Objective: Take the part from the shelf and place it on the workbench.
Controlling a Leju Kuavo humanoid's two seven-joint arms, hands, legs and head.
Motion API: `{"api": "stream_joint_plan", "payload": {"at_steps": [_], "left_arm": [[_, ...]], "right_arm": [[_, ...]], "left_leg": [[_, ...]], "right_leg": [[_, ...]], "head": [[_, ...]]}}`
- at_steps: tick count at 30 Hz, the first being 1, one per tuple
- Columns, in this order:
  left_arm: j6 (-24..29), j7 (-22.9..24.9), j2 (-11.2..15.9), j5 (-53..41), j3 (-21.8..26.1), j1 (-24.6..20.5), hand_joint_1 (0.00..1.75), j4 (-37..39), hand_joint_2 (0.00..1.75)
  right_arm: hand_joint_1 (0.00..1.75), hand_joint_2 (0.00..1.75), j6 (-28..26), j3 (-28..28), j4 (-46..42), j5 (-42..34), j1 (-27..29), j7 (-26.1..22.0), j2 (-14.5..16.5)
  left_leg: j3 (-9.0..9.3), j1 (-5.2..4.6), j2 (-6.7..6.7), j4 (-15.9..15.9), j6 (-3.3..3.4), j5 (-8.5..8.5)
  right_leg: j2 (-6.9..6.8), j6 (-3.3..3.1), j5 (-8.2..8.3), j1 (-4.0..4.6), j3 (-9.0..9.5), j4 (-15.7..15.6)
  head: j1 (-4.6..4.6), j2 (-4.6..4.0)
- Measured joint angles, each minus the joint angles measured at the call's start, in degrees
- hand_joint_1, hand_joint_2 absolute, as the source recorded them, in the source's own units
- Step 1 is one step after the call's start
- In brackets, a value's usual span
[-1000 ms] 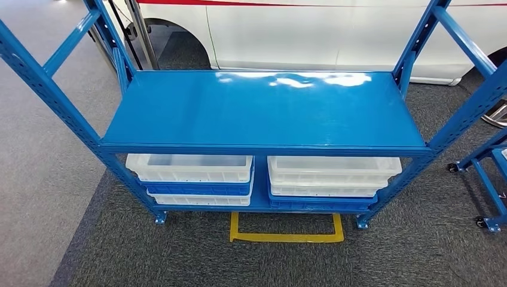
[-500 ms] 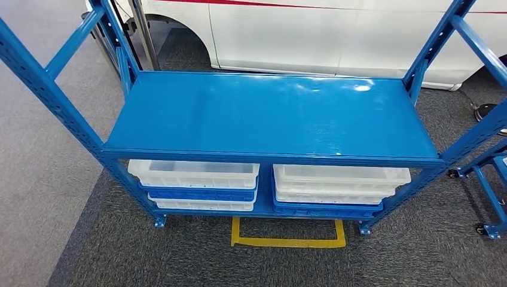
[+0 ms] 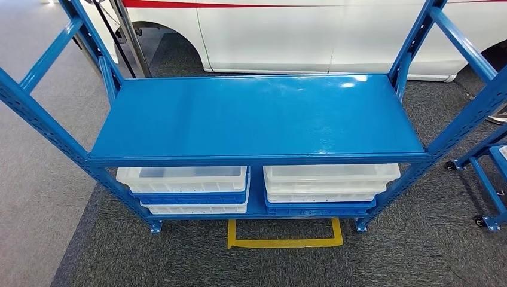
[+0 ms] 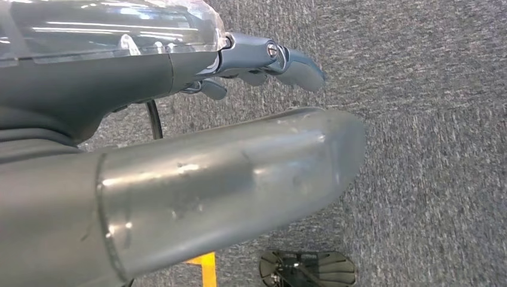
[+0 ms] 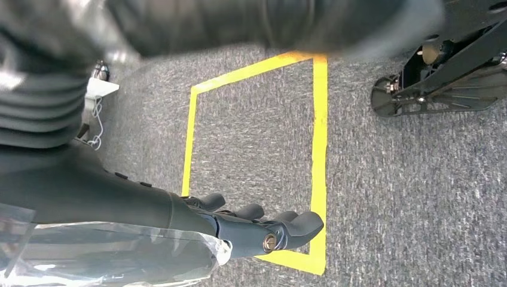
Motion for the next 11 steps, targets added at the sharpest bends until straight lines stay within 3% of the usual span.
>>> {"api": "stream_joint_plan", "payload": {"at_steps": [5, 7, 9, 11], "left_arm": [[0.1, 0.4, 0.0, 0.0, 0.0, 0.0, 0.00, 0.0, 0.00], [0.1, 0.5, 0.0, 0.0, 0.0, 0.0, 0.00, 0.0, 0.87], [0.5, 0.8, 0.0, 0.0, 0.0, 0.0, 0.00, 0.0, 1.75], [0.9, 1.1, 0.0, 0.0, 0.0, 0.0, 0.00, 0.0, 1.75]], "right_arm": [[0.00, 0.00, 0.1, 0.0, 0.0, 0.0, 0.0, 0.1, 0.0], [0.00, 0.00, 0.1, 0.0, 0.0, 0.0, 0.0, 0.1, 0.0], [0.00, 0.87, 0.2, 0.0, 0.0, 0.0, 0.0, 0.2, 0.0], [0.00, 1.75, 0.3, 0.0, 0.0, 0.1, 0.0, 0.3, 0.0]], "left_leg": [[0.03, 0.00, 0.00, -0.1, -0.42, -0.13], [0.06, 0.00, 0.00, -0.1, -0.52, -0.19], [0.09, 0.00, 0.00, -0.1, -0.58, -0.23], [0.11, -0.01, 0.00, 0.0, -0.61, -0.25]], "right_leg": [[0.00, -0.06, -0.18, 0.01, 0.04, 0.0], [0.00, -0.02, -0.24, 0.00, 0.06, 0.0], [0.00, 0.03, -0.28, -0.02, 0.09, 0.0], [0.00, 0.05, -0.29, -0.04, 0.12, 0.0]], "head": [[0.01, 0.01], [0.01, 0.01], [0.01, 0.01], [0.01, 0.01]]}}
